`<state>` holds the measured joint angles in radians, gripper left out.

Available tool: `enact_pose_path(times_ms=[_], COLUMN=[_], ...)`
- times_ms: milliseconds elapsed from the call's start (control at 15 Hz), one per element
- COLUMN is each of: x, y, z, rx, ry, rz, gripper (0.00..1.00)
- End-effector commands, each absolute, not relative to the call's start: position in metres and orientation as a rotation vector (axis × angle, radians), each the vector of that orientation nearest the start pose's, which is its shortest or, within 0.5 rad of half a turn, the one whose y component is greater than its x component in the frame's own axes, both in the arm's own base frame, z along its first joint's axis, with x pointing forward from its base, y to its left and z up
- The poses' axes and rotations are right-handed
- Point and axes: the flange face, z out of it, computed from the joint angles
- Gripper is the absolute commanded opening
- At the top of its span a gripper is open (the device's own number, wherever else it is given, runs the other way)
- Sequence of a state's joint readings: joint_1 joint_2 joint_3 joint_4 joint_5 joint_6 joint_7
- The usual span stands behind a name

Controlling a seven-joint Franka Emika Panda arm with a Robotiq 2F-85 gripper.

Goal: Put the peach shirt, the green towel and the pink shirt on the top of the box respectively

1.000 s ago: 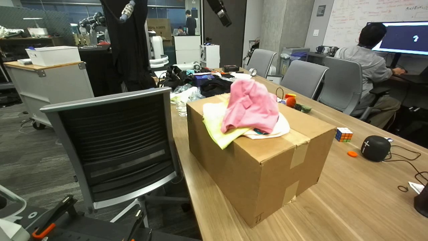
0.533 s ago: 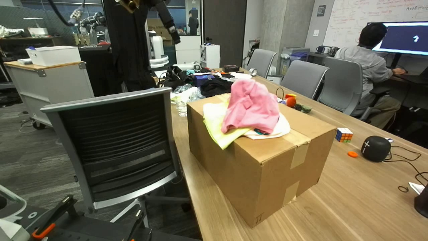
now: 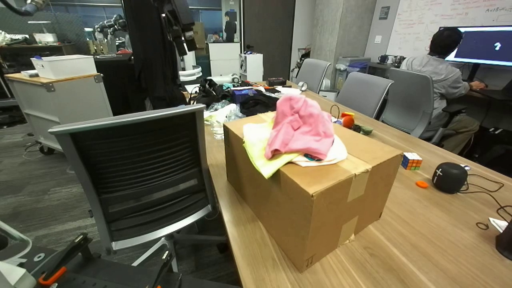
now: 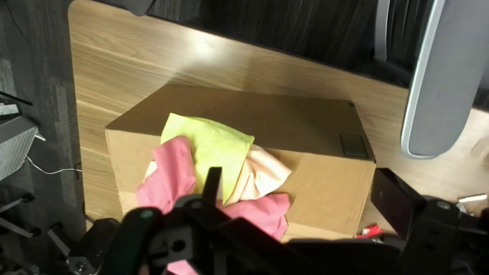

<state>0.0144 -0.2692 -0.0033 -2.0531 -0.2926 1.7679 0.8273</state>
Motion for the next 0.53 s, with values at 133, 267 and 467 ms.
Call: enact_pose_path(times_ms=[133, 267, 467], x=[0.409, 0.398, 0.404], y=[-0.066, -0.079, -0.069], z=[0.565, 0.563, 0.551], rx=[-3.215, -3.225, -3.238], ry=[0.781, 0.616, 0.432], rz=[-0.029, 0.014, 0.071], gripper=[1.0, 1.0, 1.0])
